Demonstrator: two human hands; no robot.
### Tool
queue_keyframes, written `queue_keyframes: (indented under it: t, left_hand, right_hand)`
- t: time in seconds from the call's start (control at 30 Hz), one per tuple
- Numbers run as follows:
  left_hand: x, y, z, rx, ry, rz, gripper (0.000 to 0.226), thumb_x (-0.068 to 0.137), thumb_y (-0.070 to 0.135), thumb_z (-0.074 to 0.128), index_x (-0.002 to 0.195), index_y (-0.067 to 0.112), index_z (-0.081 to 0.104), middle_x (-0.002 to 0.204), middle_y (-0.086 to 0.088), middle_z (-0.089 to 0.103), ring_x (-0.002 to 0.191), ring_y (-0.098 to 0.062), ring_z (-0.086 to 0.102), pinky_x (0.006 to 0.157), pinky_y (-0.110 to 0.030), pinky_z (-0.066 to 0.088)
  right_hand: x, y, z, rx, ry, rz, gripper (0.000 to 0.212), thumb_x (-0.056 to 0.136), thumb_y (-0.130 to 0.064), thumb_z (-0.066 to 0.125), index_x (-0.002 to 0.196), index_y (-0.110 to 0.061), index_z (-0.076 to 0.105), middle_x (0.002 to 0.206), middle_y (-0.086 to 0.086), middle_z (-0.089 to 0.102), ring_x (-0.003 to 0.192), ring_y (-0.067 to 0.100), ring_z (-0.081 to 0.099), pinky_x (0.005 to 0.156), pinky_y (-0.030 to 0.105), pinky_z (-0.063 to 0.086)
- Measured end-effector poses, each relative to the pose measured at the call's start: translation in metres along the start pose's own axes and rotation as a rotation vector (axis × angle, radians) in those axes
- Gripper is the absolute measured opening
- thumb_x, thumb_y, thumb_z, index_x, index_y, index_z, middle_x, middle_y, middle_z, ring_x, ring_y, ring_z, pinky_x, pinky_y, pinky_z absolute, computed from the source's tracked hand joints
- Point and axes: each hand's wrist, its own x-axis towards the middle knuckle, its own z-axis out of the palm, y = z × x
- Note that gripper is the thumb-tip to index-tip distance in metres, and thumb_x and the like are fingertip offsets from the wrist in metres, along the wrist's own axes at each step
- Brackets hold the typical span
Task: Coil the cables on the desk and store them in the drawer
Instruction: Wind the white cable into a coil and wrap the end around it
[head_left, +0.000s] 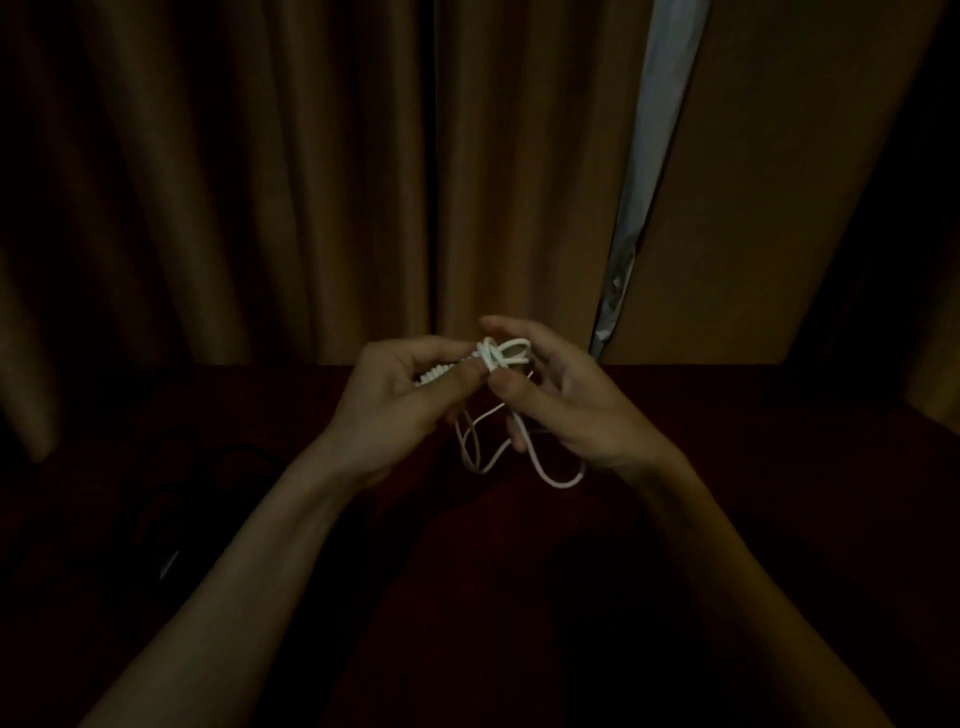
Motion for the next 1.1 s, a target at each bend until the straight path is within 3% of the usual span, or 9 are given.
queue_keyframes:
  t: [0.1,0.2,0.4,0.5,0.57,0.63,0.73,0.9,1.1]
  left_hand:
    - [-0.001,-0.001,0.000,-0.120,-0.103,-0.166,0.032,0.083,0.029,0.067,0.104,0.006,0.074,0.068,-0.007,0.053,0.055,-0.007,0.044,0.043,-0.015,0.027]
    - [-0.001,-0.006,-0.003,-0.141,-0.161,-0.231,0.022,0.090,0.026,0.071,0.097,0.005,0.071,0.077,-0.013,0.046,0.057,-0.011,0.040,0.043,-0.016,0.025]
    - [-0.002,-0.009,-0.009,-0.149,-0.224,-0.239,0.022,0.090,0.031,0.063,0.090,0.011,0.073,0.081,-0.014,0.049,0.059,-0.011,0.041,0.045,-0.016,0.030]
    - [-0.002,-0.010,-0.010,-0.098,-0.203,-0.220,0.032,0.092,0.030,0.069,0.093,-0.002,0.067,0.070,-0.014,0.048,0.057,-0.015,0.038,0.045,-0.017,0.026]
    - [-0.001,-0.011,-0.009,-0.075,-0.172,-0.217,0.030,0.087,0.031,0.065,0.090,0.002,0.068,0.063,-0.008,0.049,0.054,-0.012,0.039,0.044,-0.016,0.026]
    - [0.000,-0.012,-0.009,-0.063,-0.151,-0.214,0.026,0.085,0.033,0.065,0.089,0.008,0.072,0.064,-0.006,0.051,0.054,-0.008,0.043,0.044,-0.015,0.028]
    - [0.001,-0.013,-0.009,-0.103,-0.145,-0.236,0.031,0.085,0.033,0.064,0.094,0.005,0.074,0.072,-0.011,0.054,0.055,-0.007,0.044,0.043,-0.014,0.028]
    - [-0.001,-0.007,0.000,-0.217,-0.202,-0.299,0.024,0.084,0.031,0.062,0.088,0.014,0.079,0.072,-0.010,0.056,0.051,-0.006,0.042,0.039,-0.013,0.024]
    - [-0.003,-0.008,-0.001,-0.120,-0.241,-0.250,0.033,0.098,0.033,0.054,0.087,0.010,0.075,0.071,-0.015,0.057,0.056,-0.012,0.048,0.046,-0.021,0.031]
  right_hand:
    - [-0.001,-0.001,-0.003,0.028,-0.071,-0.025,0.046,0.096,-0.017,0.060,0.141,-0.011,0.052,0.094,0.002,0.061,0.056,0.013,0.049,0.053,0.023,0.042]
    - [-0.002,0.001,-0.002,0.065,-0.073,-0.022,0.038,0.099,-0.006,0.056,0.135,0.005,0.051,0.081,0.001,0.059,0.056,0.008,0.048,0.052,0.022,0.040]
    - [-0.005,-0.004,-0.001,0.119,-0.138,0.064,0.034,0.096,-0.011,0.059,0.130,-0.008,0.055,0.087,0.014,0.054,0.065,0.012,0.054,0.073,0.036,0.060]
    - [-0.005,-0.001,-0.002,-0.021,-0.096,0.043,0.032,0.101,-0.007,0.057,0.133,-0.008,0.055,0.083,-0.005,0.061,0.064,0.008,0.054,0.059,0.031,0.056]
    - [-0.004,-0.001,0.000,-0.120,-0.050,0.027,0.031,0.101,-0.008,0.059,0.132,-0.010,0.058,0.091,-0.008,0.066,0.066,0.004,0.057,0.057,0.024,0.049]
    - [-0.004,-0.001,0.000,-0.198,-0.020,-0.013,0.035,0.100,-0.007,0.062,0.135,-0.013,0.060,0.116,0.005,0.065,0.088,0.002,0.067,0.071,0.018,0.052]
    - [-0.002,-0.003,-0.001,-0.322,-0.015,-0.076,0.047,0.097,-0.008,0.068,0.141,-0.021,0.058,0.128,0.011,0.057,0.117,0.012,0.063,0.093,0.031,0.057]
    - [-0.006,-0.006,-0.007,-0.162,-0.007,0.023,0.045,0.085,-0.002,0.078,0.125,-0.021,0.069,0.112,0.009,0.071,0.083,0.010,0.069,0.058,0.023,0.056]
    - [-0.005,-0.002,-0.004,-0.235,0.060,-0.055,0.028,0.082,-0.007,0.082,0.107,-0.013,0.074,0.100,0.000,0.059,0.079,0.015,0.071,0.054,0.029,0.056]
